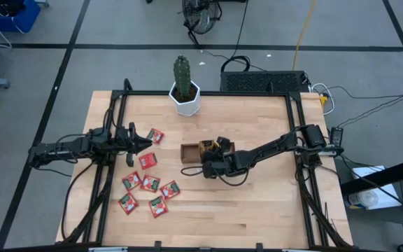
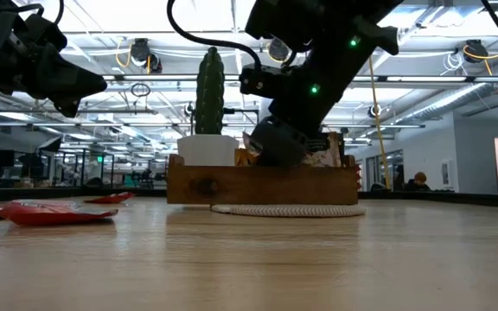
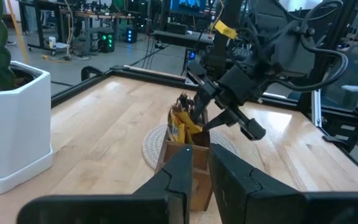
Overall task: Pick & Place Tea
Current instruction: Put the orange tea bag into the middle section of the wooden organizer
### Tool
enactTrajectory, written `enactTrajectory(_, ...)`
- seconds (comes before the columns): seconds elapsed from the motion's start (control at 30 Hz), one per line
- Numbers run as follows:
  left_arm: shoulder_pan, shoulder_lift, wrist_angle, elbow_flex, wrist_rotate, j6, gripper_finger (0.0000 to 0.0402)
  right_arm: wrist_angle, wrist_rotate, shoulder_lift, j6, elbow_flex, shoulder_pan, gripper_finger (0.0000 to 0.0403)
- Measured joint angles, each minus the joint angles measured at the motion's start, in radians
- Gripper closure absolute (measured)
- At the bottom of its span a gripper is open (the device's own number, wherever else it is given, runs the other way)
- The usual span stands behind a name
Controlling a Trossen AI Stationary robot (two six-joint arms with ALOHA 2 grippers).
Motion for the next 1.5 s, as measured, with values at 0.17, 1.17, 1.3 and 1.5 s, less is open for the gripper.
enactTrajectory(0.17, 0.0, 0.0, 0.0, 0.0, 0.0, 0.0, 0.0344, 0.019, 0.003, -0.001, -0.042, 0.0, 0.002, 0.0283)
enactTrajectory(1.17, 0.0, 0.0, 0.0, 0.0, 0.0, 0.0, 0.0344, 0.019, -0.101, -0.196, -0.423, 0.117, 0.046, 0.0332)
enactTrajectory(1.3, 0.0, 0.0, 0.0, 0.0, 0.0, 0.0, 0.0344, -0.186, -0.138, -0.187, -0.431, 0.268, 0.041, 0.0394)
enactTrajectory(1.5, 0.0, 0.0, 0.0, 0.0, 0.0, 0.0, 0.0344, -0.35, -0.293, -0.177, -0.293, 0.293, -0.038, 0.0402)
